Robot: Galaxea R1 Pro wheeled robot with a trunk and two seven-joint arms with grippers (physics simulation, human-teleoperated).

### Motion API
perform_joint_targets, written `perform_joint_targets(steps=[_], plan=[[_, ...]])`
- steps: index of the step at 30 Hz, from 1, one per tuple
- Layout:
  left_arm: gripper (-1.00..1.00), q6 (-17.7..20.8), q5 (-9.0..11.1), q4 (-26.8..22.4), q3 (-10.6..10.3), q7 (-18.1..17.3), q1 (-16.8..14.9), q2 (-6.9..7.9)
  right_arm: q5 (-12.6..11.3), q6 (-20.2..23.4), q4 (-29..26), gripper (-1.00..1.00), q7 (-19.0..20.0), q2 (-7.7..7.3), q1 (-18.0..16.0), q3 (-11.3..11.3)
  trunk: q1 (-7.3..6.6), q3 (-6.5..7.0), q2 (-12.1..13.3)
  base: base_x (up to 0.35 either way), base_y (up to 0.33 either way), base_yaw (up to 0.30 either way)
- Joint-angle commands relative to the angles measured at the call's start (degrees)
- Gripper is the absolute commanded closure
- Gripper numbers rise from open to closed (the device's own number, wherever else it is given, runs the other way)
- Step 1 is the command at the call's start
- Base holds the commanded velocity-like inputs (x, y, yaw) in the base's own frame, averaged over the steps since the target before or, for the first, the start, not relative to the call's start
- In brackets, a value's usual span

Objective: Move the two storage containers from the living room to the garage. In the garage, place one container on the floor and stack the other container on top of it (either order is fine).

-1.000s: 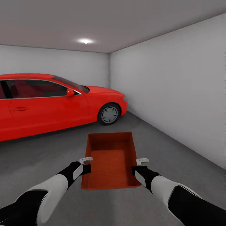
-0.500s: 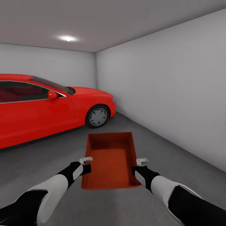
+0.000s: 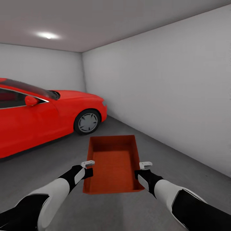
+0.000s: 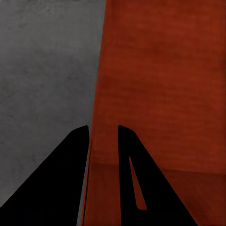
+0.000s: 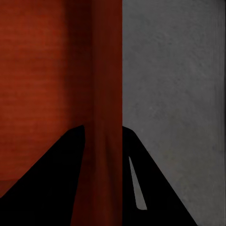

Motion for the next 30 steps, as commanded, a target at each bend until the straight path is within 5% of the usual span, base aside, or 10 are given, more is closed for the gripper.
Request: perform_joint_targets(steps=[1, 30], plan=[[1.0, 0.39, -0.96, -0.22, 0.64, 0.55, 0.0, -0.02, -0.7, 0.37, -0.15, 1.0, -0.18, 0.61, -0.04, 0.77, 0.06, -0.08, -0.09, 0.318, 0.072, -0.253], [1.0, 0.39, -0.96, -0.22, 0.64, 0.54, 0.0, -0.02, -0.7, 0.36, -0.15, 1.0, -0.18, 0.61, -0.04, 0.77, 0.06, -0.08, -0.09, 0.318, 0.072, -0.253]])
